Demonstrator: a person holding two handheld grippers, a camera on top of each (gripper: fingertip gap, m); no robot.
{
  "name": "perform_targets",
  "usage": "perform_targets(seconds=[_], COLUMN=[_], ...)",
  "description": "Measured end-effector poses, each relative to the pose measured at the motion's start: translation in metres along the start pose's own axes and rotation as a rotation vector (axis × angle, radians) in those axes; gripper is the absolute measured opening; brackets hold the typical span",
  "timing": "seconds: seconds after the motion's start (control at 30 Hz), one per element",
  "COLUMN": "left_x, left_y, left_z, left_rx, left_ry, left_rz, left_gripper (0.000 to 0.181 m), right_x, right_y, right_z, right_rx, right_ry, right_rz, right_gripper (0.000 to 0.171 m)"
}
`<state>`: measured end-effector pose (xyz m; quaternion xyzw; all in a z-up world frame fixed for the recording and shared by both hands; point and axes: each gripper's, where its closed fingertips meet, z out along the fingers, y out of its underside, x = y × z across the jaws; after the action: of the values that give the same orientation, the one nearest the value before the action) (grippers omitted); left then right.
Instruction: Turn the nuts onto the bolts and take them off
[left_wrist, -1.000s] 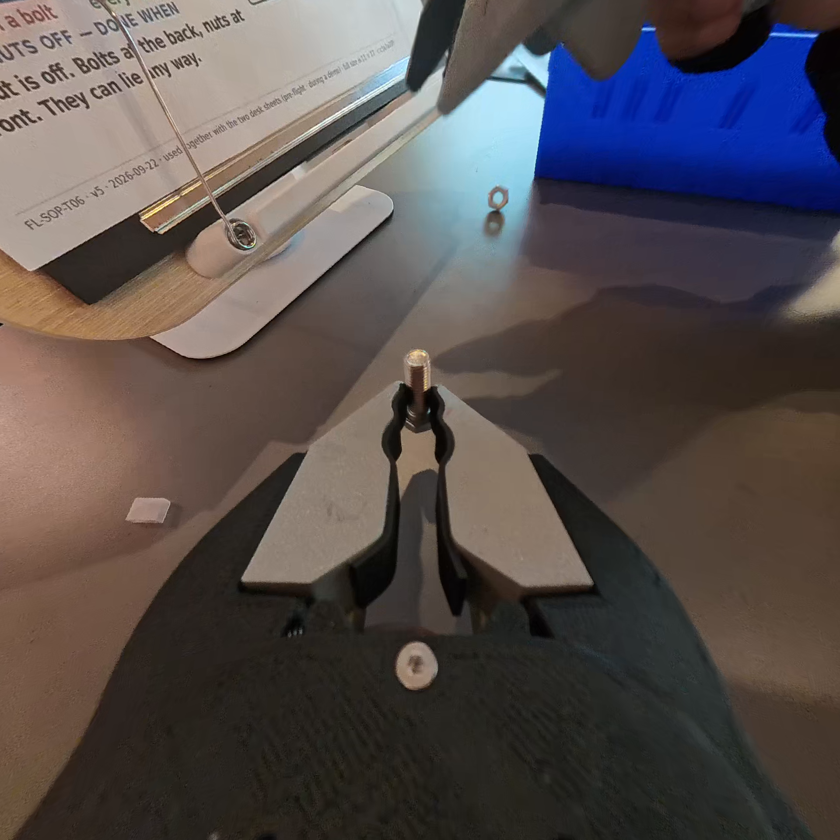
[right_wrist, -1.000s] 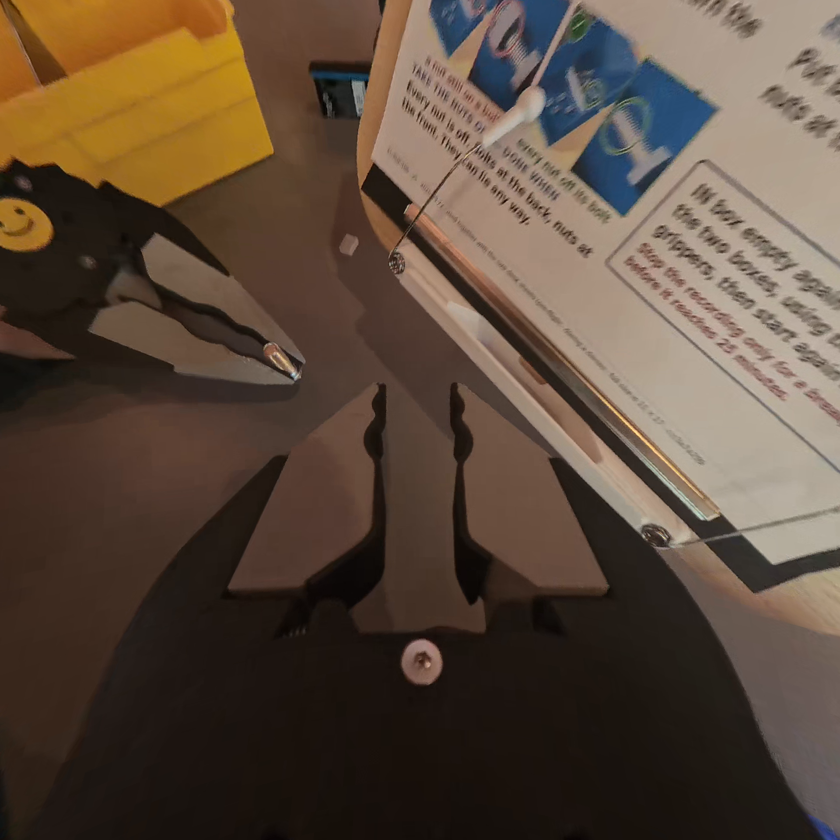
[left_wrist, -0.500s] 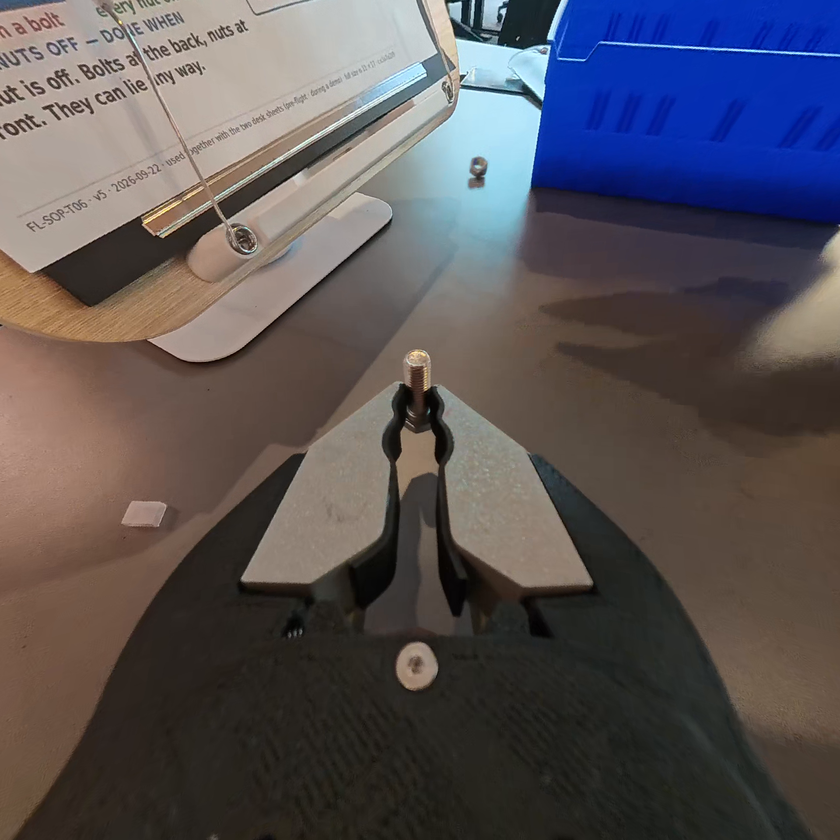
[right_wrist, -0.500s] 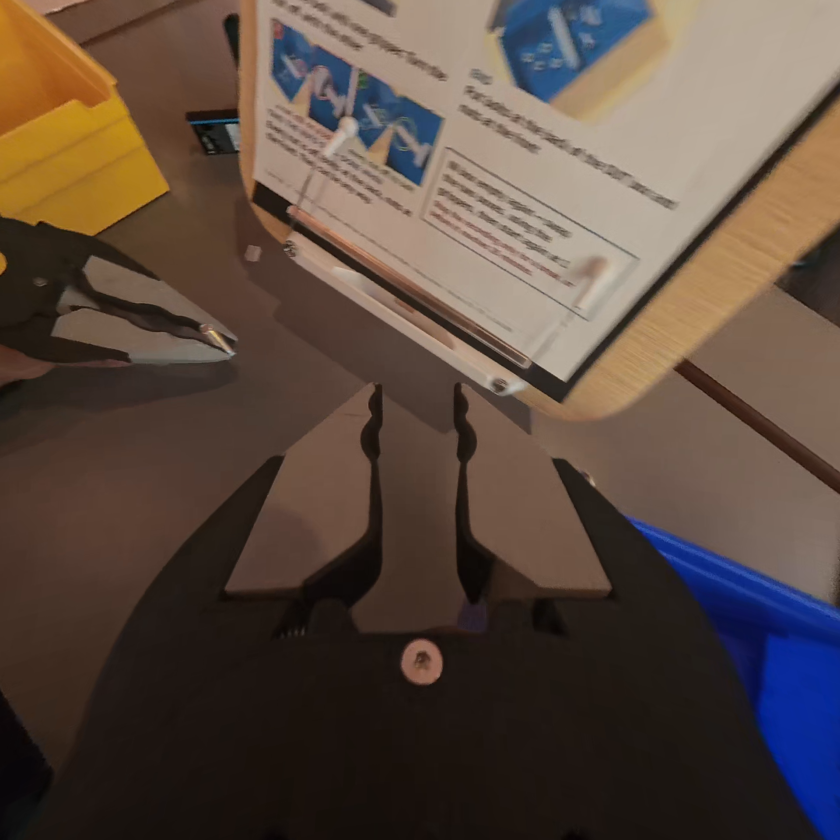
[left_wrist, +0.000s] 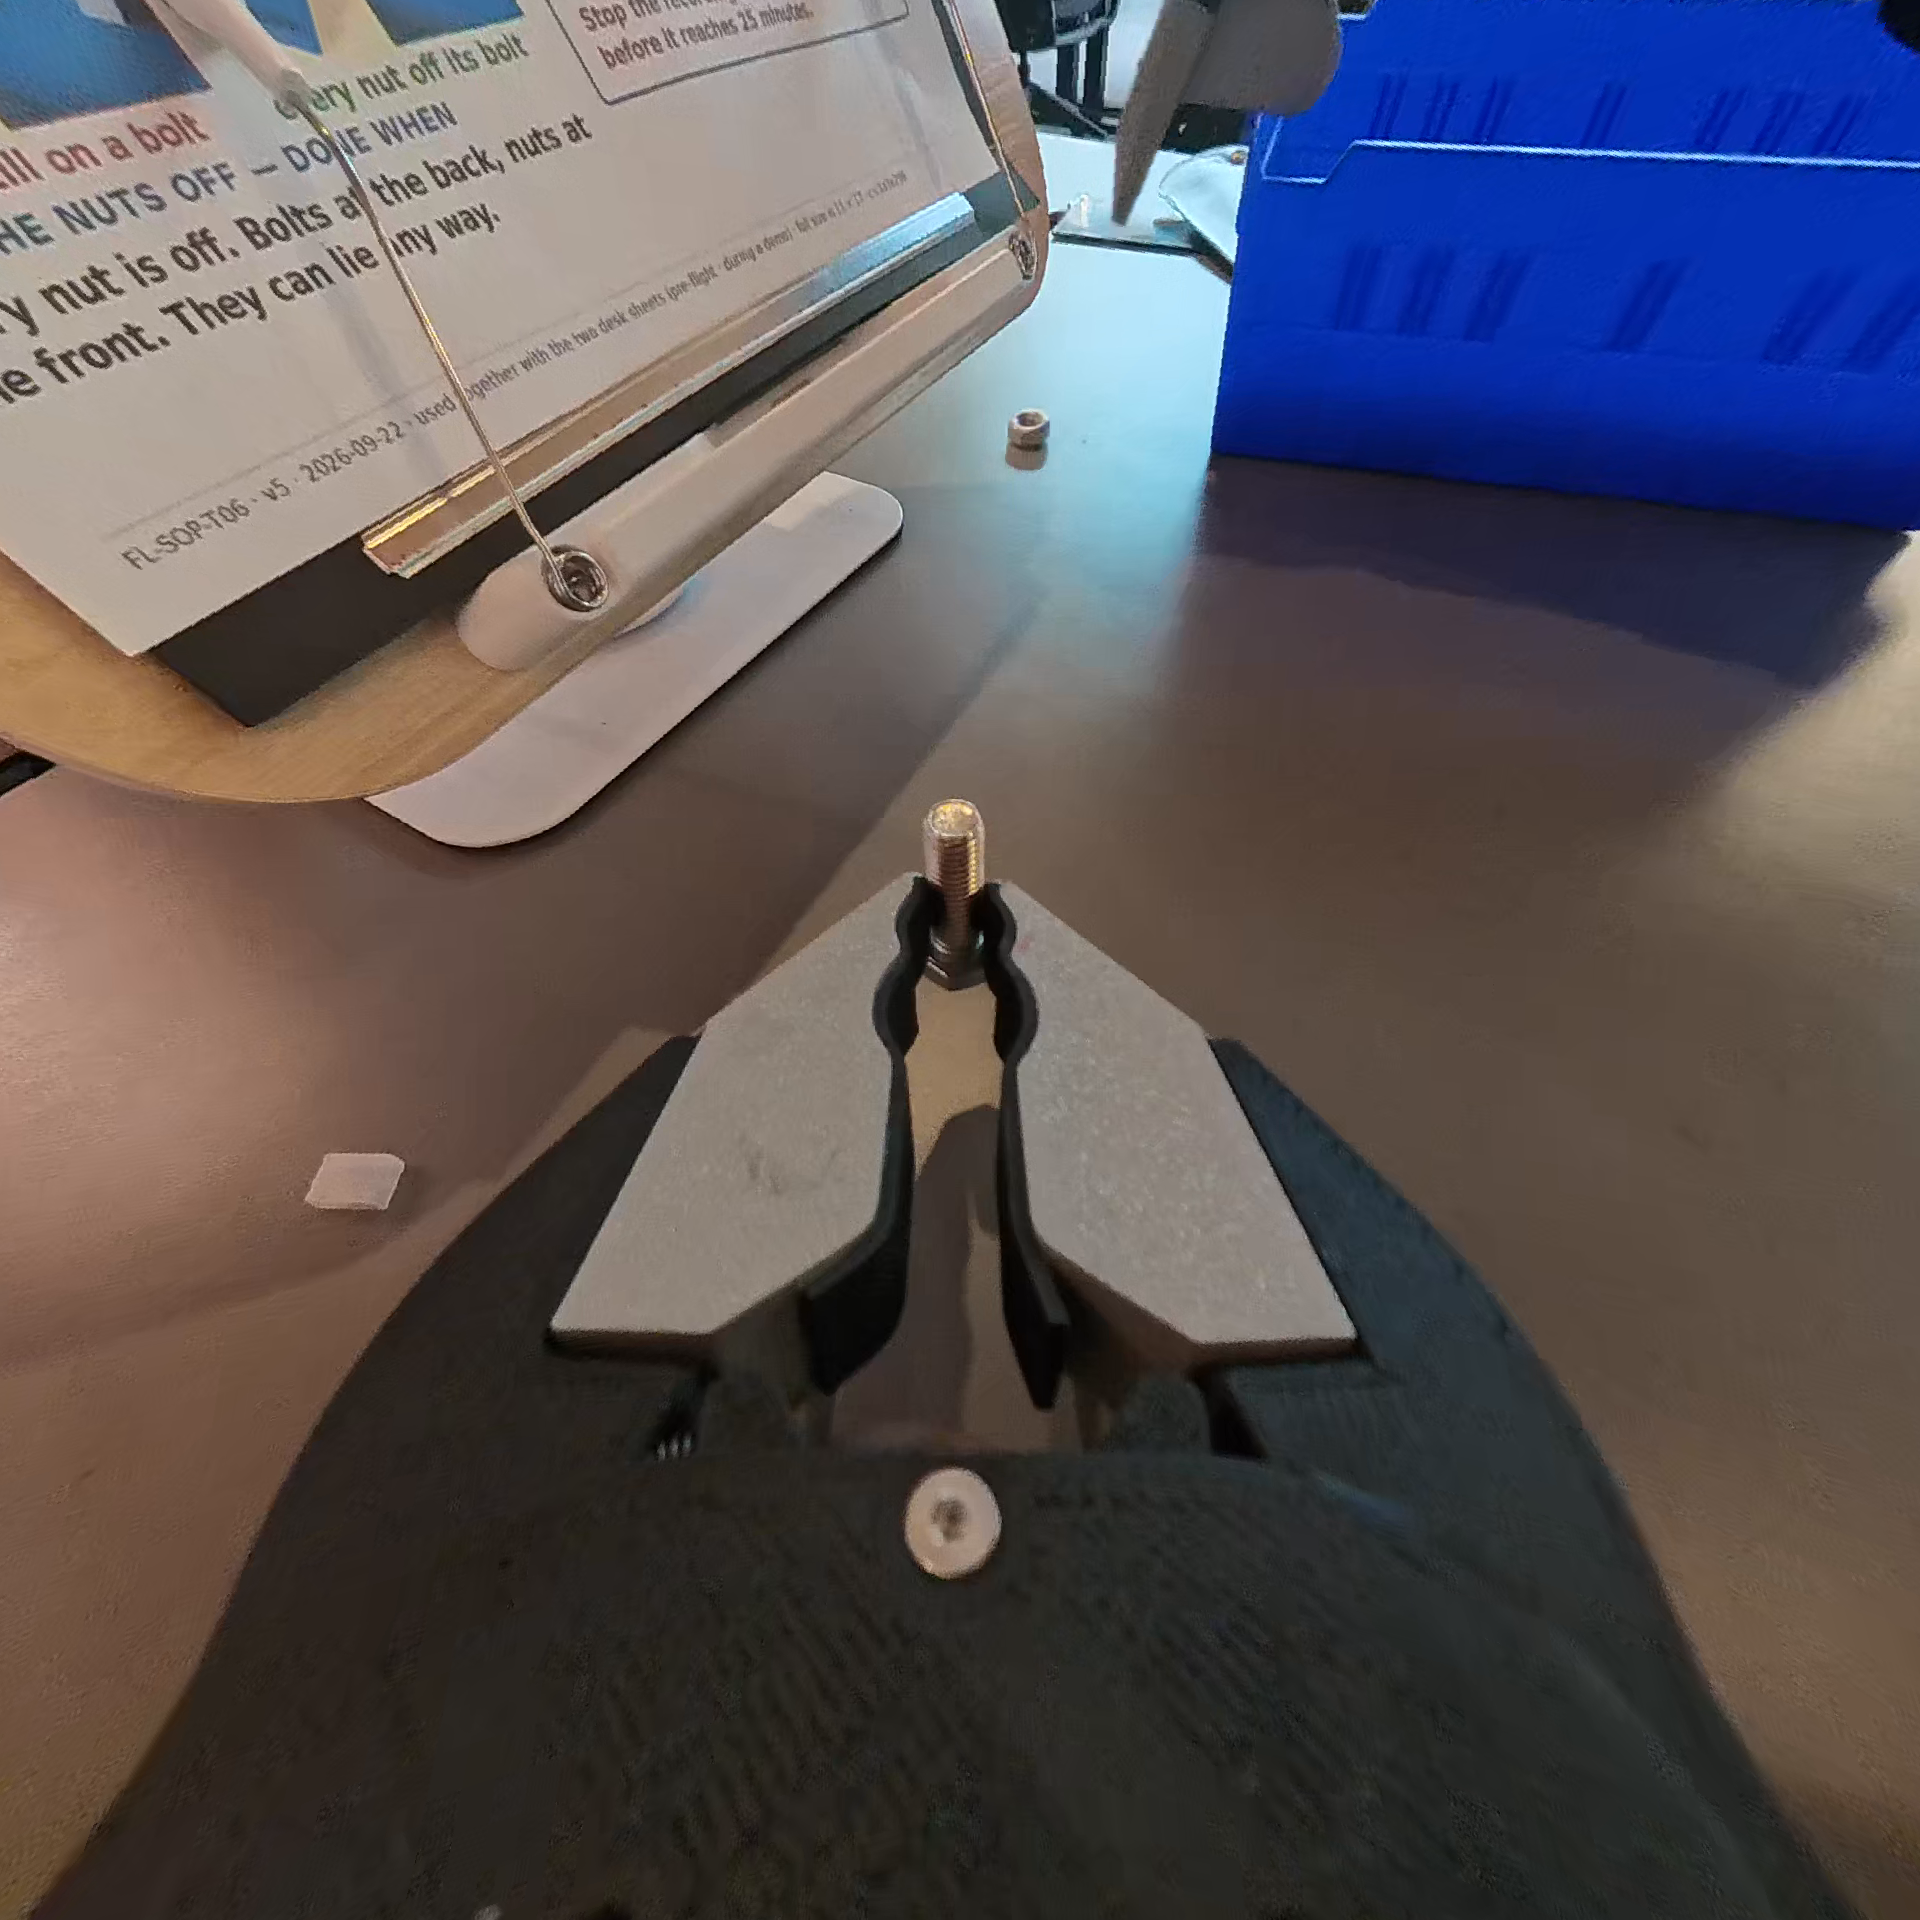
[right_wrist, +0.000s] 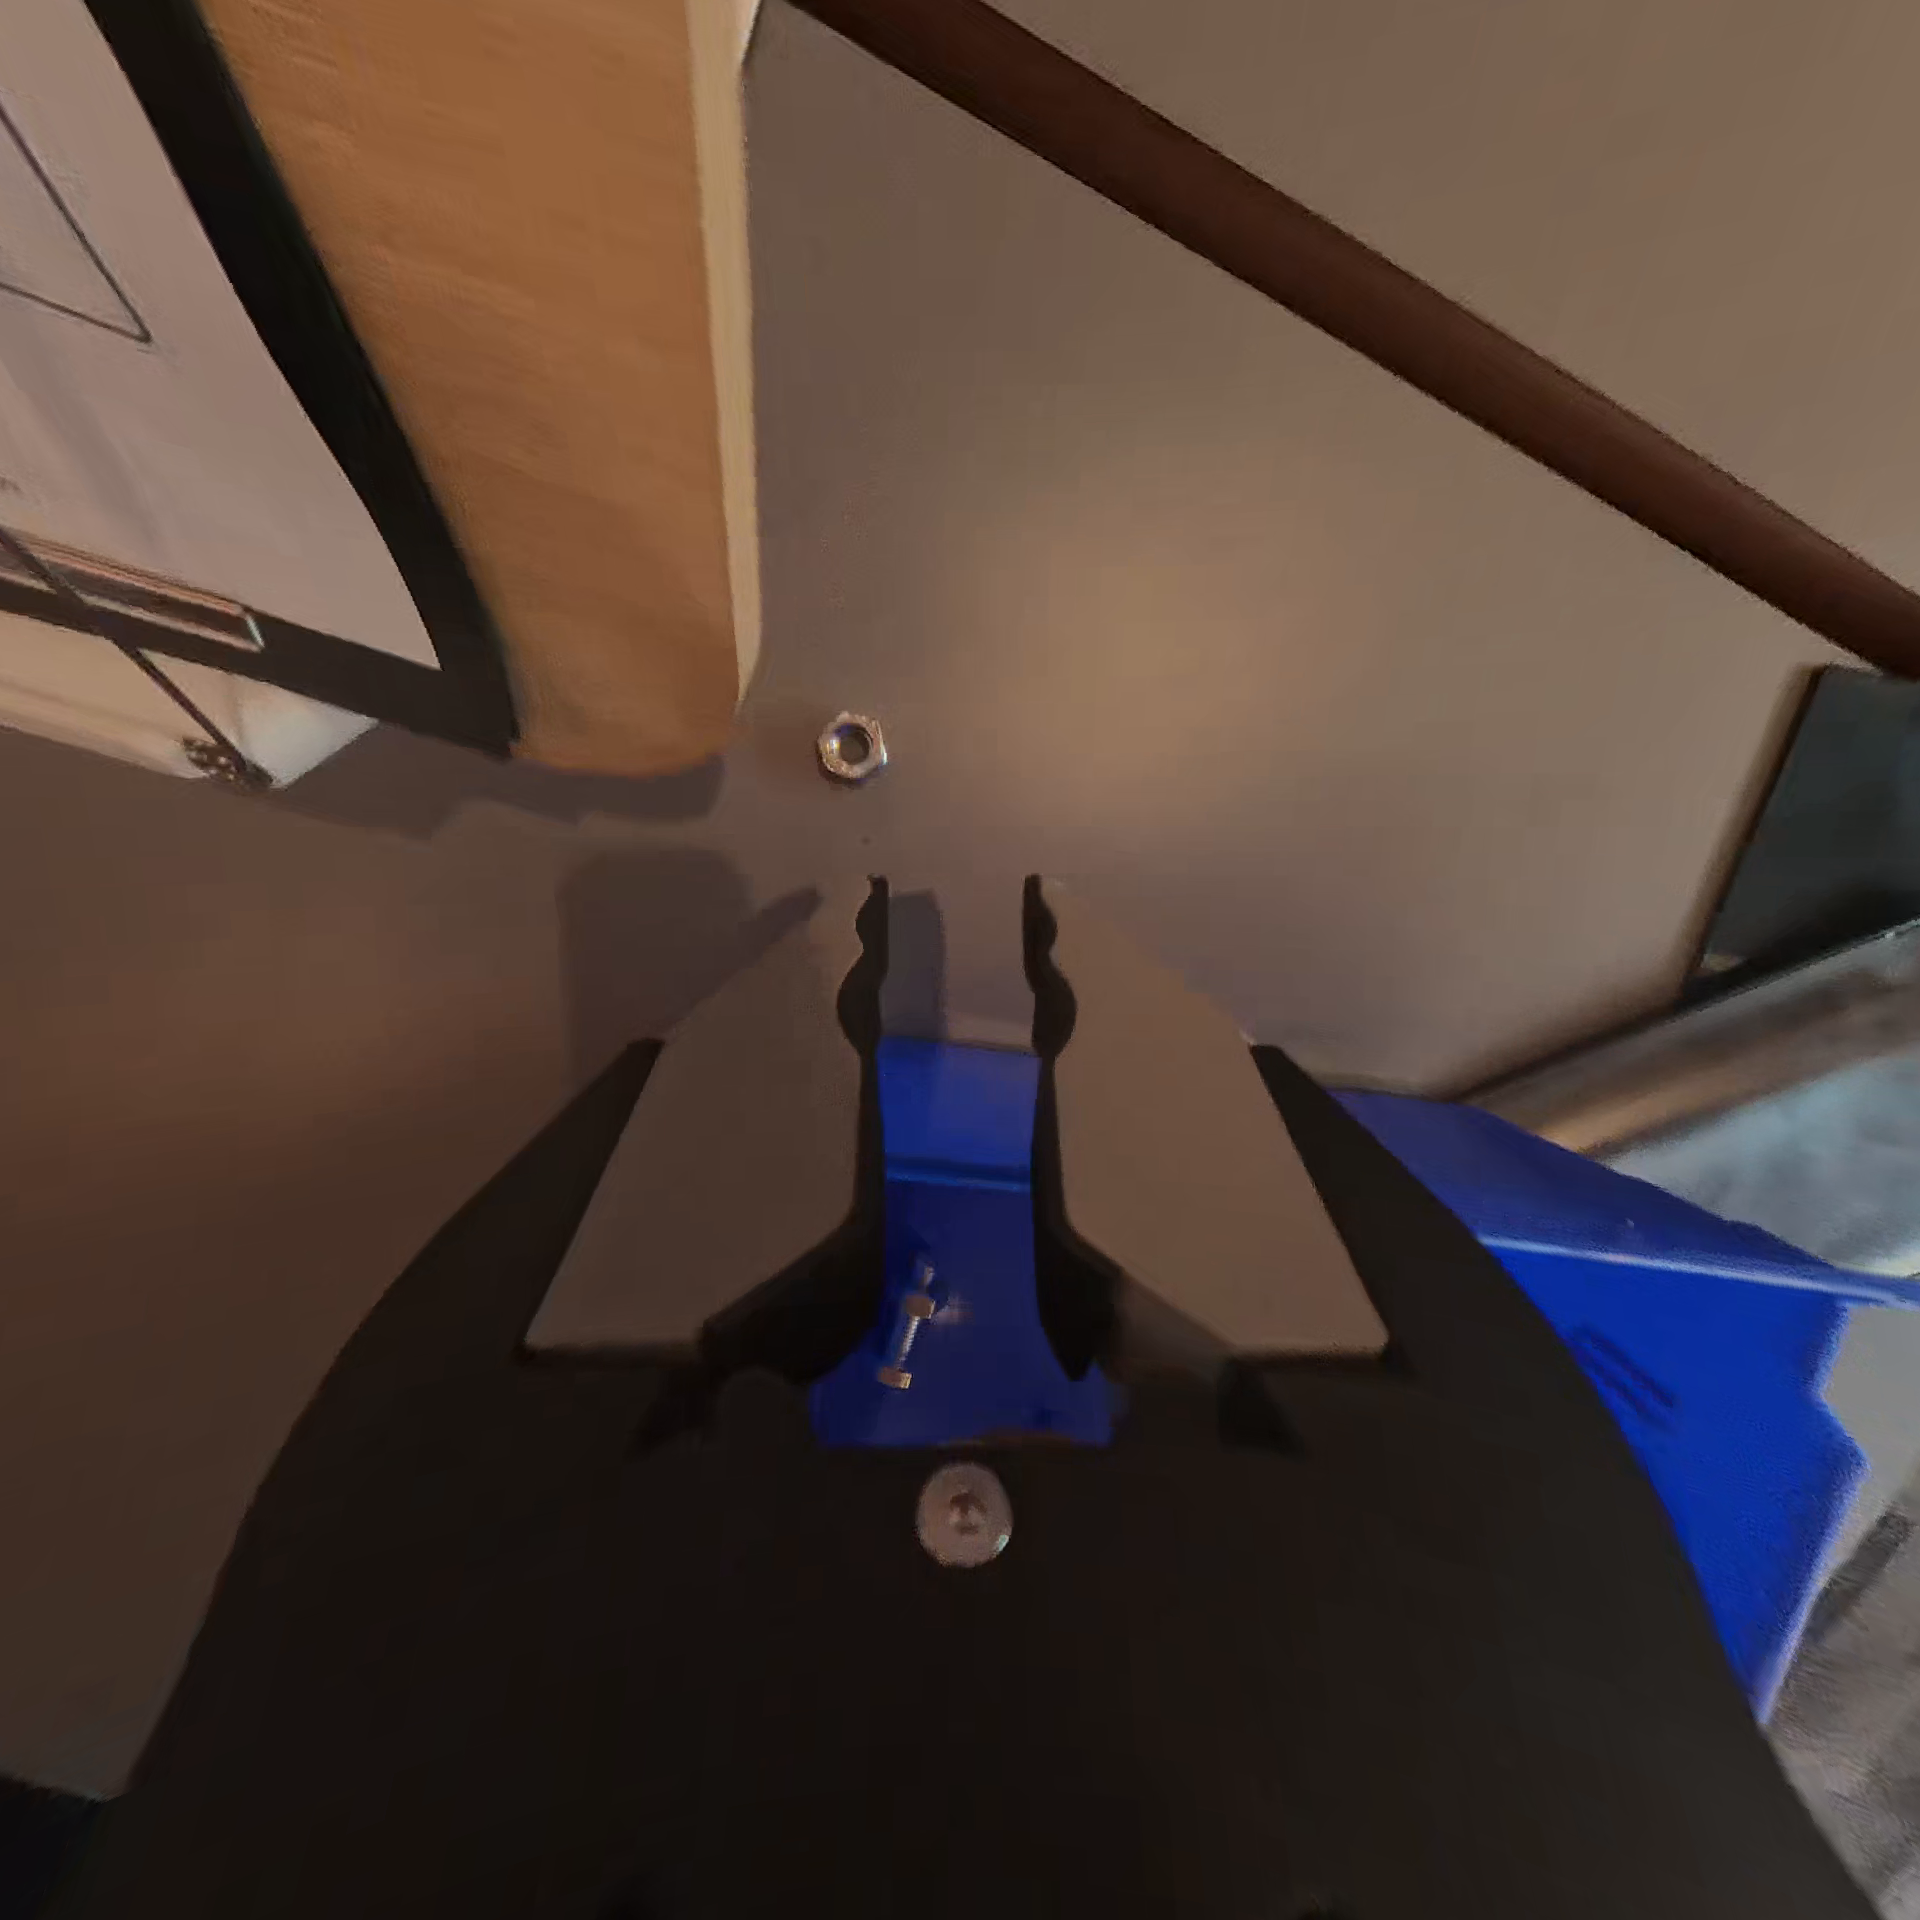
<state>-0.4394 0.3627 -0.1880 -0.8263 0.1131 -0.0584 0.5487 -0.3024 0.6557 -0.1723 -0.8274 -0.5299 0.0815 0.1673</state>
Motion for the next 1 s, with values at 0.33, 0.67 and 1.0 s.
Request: perform_targets(seconds=[0.33, 0.67, 1.0], left_x=[0.006, 0.007, 0.005], left_y=[0.001, -0.003, -0.004], left_z=[0.002, -0.001, -0.004], left_rx=[-0.011, 0.011, 0.019], left_ry=[0.014, 0.014, 0.007], left_rz=[0.017, 0.009, 0.002], left_gripper=[0.008, 0.008, 0.007], right_x=[0.005, -0.130, -0.049], right_y=[0.014, 0.058, 0.005], right_z=[-0.038, -0.026, 0.021], right_rx=[0.073, 0.252, 0.418], right_ry=[0.132, -0.104, 0.160], right_rz=[-0.044, -0.137, -0.174], right_gripper=[0.013, 0.019, 0.022])
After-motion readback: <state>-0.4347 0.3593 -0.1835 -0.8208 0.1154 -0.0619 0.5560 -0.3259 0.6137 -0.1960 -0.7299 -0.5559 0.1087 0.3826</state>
